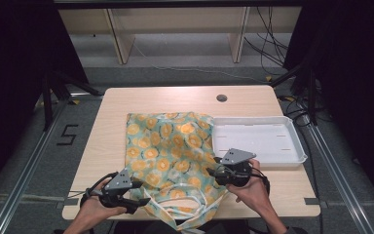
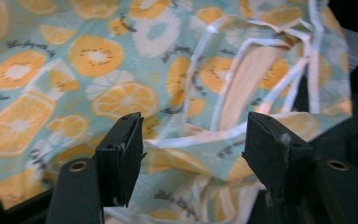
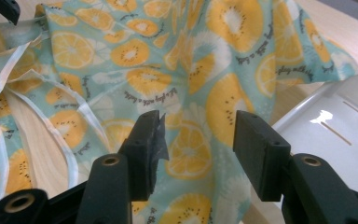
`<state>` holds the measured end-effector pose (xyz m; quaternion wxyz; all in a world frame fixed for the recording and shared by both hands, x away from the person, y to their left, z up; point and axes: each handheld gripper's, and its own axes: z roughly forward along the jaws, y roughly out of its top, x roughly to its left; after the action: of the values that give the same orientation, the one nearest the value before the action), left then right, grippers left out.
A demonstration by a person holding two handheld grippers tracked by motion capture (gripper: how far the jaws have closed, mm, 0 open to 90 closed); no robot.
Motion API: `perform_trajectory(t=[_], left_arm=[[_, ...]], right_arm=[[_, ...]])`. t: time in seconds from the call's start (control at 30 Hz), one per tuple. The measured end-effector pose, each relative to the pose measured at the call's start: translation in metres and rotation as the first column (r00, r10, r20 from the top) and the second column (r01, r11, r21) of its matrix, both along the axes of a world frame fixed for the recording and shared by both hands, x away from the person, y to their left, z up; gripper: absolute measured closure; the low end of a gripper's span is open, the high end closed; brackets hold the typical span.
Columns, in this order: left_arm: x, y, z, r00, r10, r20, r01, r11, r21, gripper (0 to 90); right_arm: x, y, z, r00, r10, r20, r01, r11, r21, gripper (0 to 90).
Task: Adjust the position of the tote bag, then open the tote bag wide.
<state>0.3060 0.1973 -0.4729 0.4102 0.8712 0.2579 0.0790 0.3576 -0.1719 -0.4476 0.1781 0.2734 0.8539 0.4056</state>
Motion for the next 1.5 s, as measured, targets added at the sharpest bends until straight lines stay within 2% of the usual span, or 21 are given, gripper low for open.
perform_trajectory(t=[0.17,0.27,0.3,0.33,0.37,0.47,0.63,0.73,0.83,0.97,1.1,1.13,1.17,1.27,1.3,1.33,1.37,1.4,1.43,1.47,1.5], left_arm=[[-0.002,-0.002,-0.005,1.0,0.001,-0.007,0.0,0.9999,0.017,35.8],[-0.001,-0.001,-0.007,1.0,-0.007,0.0,0.007,0.9986,0.053,34.3],[-0.002,-0.003,-0.009,0.9999,0.004,-0.009,-0.004,0.9995,0.031,33.7],[-0.001,-0.003,-0.009,1.0,-0.003,-0.005,0.004,0.9983,0.058,33.4],[-0.001,-0.005,-0.01,0.9998,0.001,-0.022,0.0,0.9981,0.061,32.6],[-0.001,-0.009,-0.014,0.9998,-0.006,-0.021,0.008,0.9953,0.097,30.4],[0.001,-0.012,-0.018,0.9994,0.0,-0.035,0.004,0.9947,0.103,28.9],[0.001,-0.011,-0.017,0.9996,0.002,-0.027,0.001,0.9942,0.107,29.2],[0.0,-0.01,-0.017,0.9998,0.004,-0.021,-0.001,0.9944,0.105,29.2],[-0.001,-0.009,-0.016,0.9999,0.007,-0.013,-0.006,0.9956,0.094,29.5],[-0.002,-0.008,-0.013,0.9998,0.016,-0.007,-0.016,0.9966,0.081,29.7],[-0.002,-0.008,-0.013,0.9998,0.02,-0.004,-0.019,0.9967,0.079,29.7],[-0.002,-0.008,-0.013,0.9999,0.015,-0.007,-0.014,0.9967,0.079,29.7],[-0.002,-0.008,-0.013,0.9999,0.016,-0.004,-0.015,0.9972,0.073,29.7],[-0.001,-0.008,-0.013,0.9999,0.016,0.0,-0.016,0.9972,0.073,29.7],[-0.001,-0.007,-0.013,0.9999,0.015,0.001,-0.015,0.9974,0.07,29.7],[-0.001,-0.007,-0.013,0.9998,0.015,0.009,-0.016,0.997,0.076,29.7],[-0.001,-0.006,-0.012,0.9998,0.015,0.013,-0.016,0.9969,0.076,29.7],[-0.002,-0.007,-0.012,0.9997,0.018,0.017,-0.019,0.9975,0.068,29.6],[-0.001,-0.007,-0.012,0.9994,0.017,0.031,-0.019,0.9973,0.071,29.5],[-0.001,-0.008,-0.011,0.999,0.016,0.041,-0.019,0.9972,0.072,29.4]], right_arm=[[0.002,0.0,-0.003,1.0,0.008,0.001,-0.008,1.0,-0.001,51.6],[0.002,0.0,-0.004,0.9999,0.008,-0.008,-0.008,1.0,0.0,51.6],[0.002,0.0,-0.004,0.9999,0.007,-0.007,-0.007,1.0,-0.001,51.5],[0.002,0.001,-0.004,0.9999,0.017,-0.004,-0.017,0.9998,-0.007,51.4],[0.001,0.002,-0.004,1.0,0.001,-0.008,-0.001,1.0,-0.002,51.4],[0.001,0.004,-0.005,0.9995,0.027,-0.014,-0.028,0.9996,-0.011,51.3],[-0.003,0.015,-0.01,0.998,0.055,-0.031,-0.056,0.9984,-0.005,50.6],[-0.005,0.029,-0.016,0.9945,0.093,-0.048,-0.094,0.9952,-0.026,49.4],[-0.006,0.044,-0.024,0.9885,0.136,-0.065,-0.139,0.9891,-0.047,48.2],[-0.005,0.062,-0.032,0.9771,0.203,-0.065,-0.208,0.9731,-0.098,47.5],[-0.005,0.073,-0.041,0.9695,0.221,-0.106,-0.234,0.9624,-0.137,47.9],[-0.004,0.075,-0.044,0.9693,0.217,-0.116,-0.233,0.9606,-0.151,50.4],[-0.002,0.076,-0.046,0.9657,0.24,-0.099,-0.254,0.9532,-0.164,53.5],[0.0,0.079,-0.049,0.9631,0.252,-0.096,-0.267,0.9402,-0.212,79.7],[0.001,0.079,-0.047,0.9623,0.249,-0.109,-0.268,0.9392,-0.215,84.9],[0.005,0.077,-0.045,0.9558,0.284,-0.078,-0.294,0.93,-0.221,90.0],[0.007,0.076,-0.042,0.9575,0.282,-0.063,-0.289,0.9341,-0.21,90.0],[0.008,0.074,-0.037,0.9648,0.256,-0.06,-0.263,0.9467,-0.186,90.0],[0.01,0.072,-0.033,0.9679,0.249,-0.038,-0.251,0.9536,-0.166,90.0],[0.013,0.069,-0.028,0.965,0.262,-0.015,-0.261,0.9534,-0.151,90.0],[0.015,0.066,-0.023,0.9672,0.254,-0.007,-0.253,0.9597,-0.123,90.0]])
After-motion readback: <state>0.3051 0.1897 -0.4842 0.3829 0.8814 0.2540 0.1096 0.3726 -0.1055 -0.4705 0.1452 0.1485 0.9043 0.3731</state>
